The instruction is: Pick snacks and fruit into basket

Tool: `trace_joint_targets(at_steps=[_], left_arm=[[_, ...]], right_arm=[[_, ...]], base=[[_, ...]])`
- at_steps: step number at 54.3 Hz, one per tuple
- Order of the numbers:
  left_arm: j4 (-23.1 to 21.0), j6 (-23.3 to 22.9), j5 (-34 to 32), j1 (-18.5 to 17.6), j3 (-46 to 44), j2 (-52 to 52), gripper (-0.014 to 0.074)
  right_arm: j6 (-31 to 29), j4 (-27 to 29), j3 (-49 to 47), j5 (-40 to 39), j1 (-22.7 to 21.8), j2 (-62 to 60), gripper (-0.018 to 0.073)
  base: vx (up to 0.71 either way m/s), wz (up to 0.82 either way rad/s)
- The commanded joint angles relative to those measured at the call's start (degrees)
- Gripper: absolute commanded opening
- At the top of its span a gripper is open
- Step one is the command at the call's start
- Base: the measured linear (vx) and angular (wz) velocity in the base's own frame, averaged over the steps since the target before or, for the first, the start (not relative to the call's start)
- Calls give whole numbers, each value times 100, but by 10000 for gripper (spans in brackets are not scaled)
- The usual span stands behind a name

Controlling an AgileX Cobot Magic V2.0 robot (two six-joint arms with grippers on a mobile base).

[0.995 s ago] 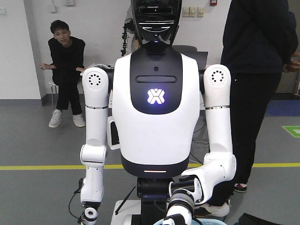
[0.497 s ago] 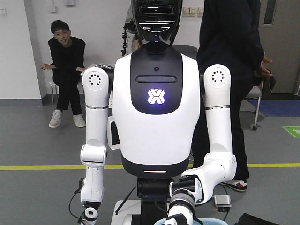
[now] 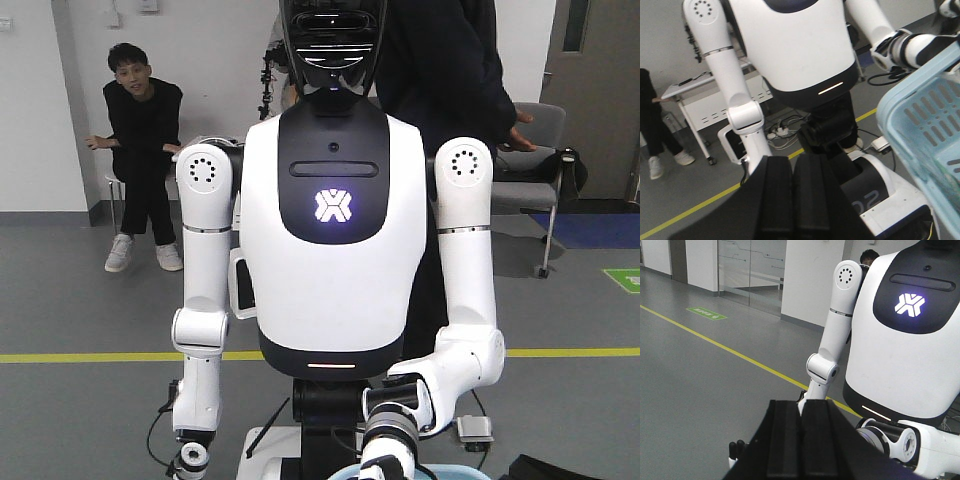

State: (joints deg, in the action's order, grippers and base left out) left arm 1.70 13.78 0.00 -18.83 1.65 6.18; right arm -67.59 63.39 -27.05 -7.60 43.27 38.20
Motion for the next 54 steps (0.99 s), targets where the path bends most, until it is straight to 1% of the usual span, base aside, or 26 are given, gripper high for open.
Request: trace_joint_targets(at_steps=[1, 6, 12, 16, 50, 52, 54], left_arm=[[-212, -40, -91, 266, 30, -203, 0], [-484, -40, 105, 462, 30, -443, 0], [-644, -40, 268, 531, 30, -710, 0], [-653, -40, 373, 531, 30, -779, 0], [-627, -32, 379, 567, 21, -763, 0], [-683, -53, 379, 567, 21, -763, 0], [-882, -58, 379, 567, 21, -763, 0]], right_arm=[[-46, -84, -170, -204, -29, -21, -8], [-46, -84, -170, -177, -29, -21, -8], [-46, -84, -170, -160, -29, -21, -8], [-46, -84, -170, -179, -29, -21, -8], [-46, -84, -170, -182, -29, -21, -8], [-46, -84, -170, -182, -29, -21, -8], [-46, -84, -170, -182, -29, -21, -8]], base=[[0, 0], [0, 0], [0, 0], [0, 0], [0, 0], [0, 0], [0, 0]])
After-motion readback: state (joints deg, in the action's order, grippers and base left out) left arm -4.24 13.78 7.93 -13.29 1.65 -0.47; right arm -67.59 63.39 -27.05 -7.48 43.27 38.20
